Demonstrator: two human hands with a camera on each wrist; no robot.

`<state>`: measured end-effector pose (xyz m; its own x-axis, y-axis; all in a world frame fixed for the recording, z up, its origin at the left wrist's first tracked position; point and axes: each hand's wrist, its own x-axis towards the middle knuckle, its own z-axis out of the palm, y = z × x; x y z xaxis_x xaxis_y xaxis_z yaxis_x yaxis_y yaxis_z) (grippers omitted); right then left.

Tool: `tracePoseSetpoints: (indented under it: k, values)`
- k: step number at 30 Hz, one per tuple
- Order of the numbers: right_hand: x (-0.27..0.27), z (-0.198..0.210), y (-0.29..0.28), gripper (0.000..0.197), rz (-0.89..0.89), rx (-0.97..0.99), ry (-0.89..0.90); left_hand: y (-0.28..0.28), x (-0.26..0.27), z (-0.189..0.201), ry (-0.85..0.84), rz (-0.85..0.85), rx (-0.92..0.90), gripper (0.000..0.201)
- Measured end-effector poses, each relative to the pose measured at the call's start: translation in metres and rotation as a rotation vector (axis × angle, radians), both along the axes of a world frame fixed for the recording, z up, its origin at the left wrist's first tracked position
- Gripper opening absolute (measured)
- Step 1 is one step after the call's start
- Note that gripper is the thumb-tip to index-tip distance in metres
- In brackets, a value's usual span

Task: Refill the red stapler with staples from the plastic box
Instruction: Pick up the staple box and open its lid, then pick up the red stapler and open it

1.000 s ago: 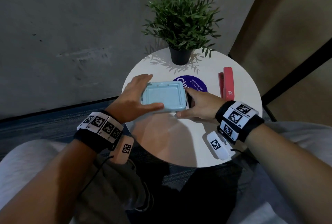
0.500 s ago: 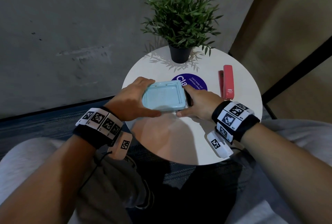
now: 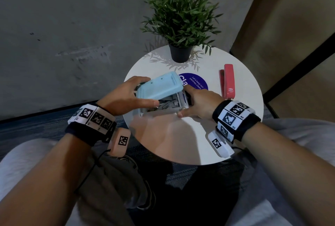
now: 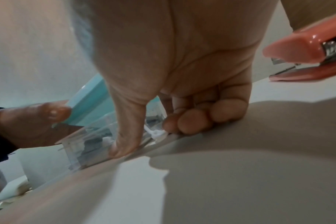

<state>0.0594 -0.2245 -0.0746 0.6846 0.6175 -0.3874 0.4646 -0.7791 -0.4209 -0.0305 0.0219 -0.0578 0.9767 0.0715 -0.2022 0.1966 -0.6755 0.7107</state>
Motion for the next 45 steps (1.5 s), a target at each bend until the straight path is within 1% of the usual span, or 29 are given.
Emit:
tracePoseSetpoints:
  k: [1,2,4,6,9,11,14,18,20,22,25,28,30,32,35,37,40,42,45]
  values:
    - [0.0,0.0,0.0,0.088,0.002,-0.004,-0.003,0.001,0.001,0.0,-0.003,0.02,-0.053,0.103]
    - [0.0,0.001,0.0,0.087,0.004,-0.007,-0.008,0.003,0.002,0.0,-0.016,0.047,-0.108,0.103]
    - [0.0,0.001,0.001,0.085,0.007,-0.012,-0.021,0.005,0.005,-0.004,-0.066,0.131,-0.227,0.093]
    - [-0.001,0.002,0.001,0.084,0.009,-0.015,-0.023,0.008,0.007,-0.009,-0.127,0.228,-0.287,0.078]
    - [-0.002,0.004,0.001,0.081,0.007,-0.018,-0.016,0.007,0.01,-0.017,-0.179,0.32,-0.229,0.051]
    - [-0.003,0.005,0.0,0.082,0.011,-0.025,-0.014,0.005,0.012,-0.021,-0.202,0.336,-0.169,0.042]
    - [-0.005,0.009,-0.001,0.087,0.033,-0.043,0.001,0.006,0.015,-0.025,-0.247,0.328,-0.092,0.04]
    - [-0.008,0.012,-0.001,0.09,0.049,-0.078,-0.011,0.012,0.021,-0.031,-0.24,0.303,-0.034,0.041]
    - [-0.009,0.014,-0.002,0.091,0.05,-0.09,-0.012,0.014,0.023,-0.032,-0.235,0.263,0.032,0.042]
    - [-0.01,0.015,-0.002,0.09,0.053,-0.089,-0.013,0.016,0.026,-0.033,-0.204,0.225,0.083,0.044]
    - [-0.01,0.014,-0.002,0.09,0.055,-0.086,-0.019,0.018,0.026,-0.033,-0.082,0.167,0.137,0.045]
    - [-0.009,0.013,-0.002,0.091,0.054,-0.096,-0.022,0.013,0.022,-0.029,0.001,0.129,0.137,0.049]
    - [-0.008,0.013,-0.002,0.092,0.058,-0.1,-0.026,0.009,0.019,-0.024,-0.019,0.118,0.157,0.057]
    - [-0.007,0.013,-0.002,0.092,0.066,-0.107,-0.037,0.006,0.015,-0.018,-0.077,0.092,0.195,0.07]
    - [-0.007,0.011,-0.003,0.09,0.074,-0.116,-0.057,0.0,0.01,-0.005,-0.141,0.004,0.191,0.076]
    - [-0.007,0.01,-0.002,0.089,0.073,-0.115,-0.075,-0.004,0.007,0.001,-0.094,-0.083,0.199,0.085]
    - [-0.007,0.009,0.001,0.084,0.066,-0.116,-0.103,-0.009,0.005,0.003,0.035,-0.234,0.309,0.116]
    - [-0.007,0.008,0.002,0.082,0.068,-0.125,-0.101,-0.011,0.005,0.001,0.063,-0.265,0.35,0.122]
    - [-0.003,0.017,-0.002,0.083,0.07,-0.128,-0.077,-0.011,0.005,-0.002,0.06,-0.261,0.346,0.122]
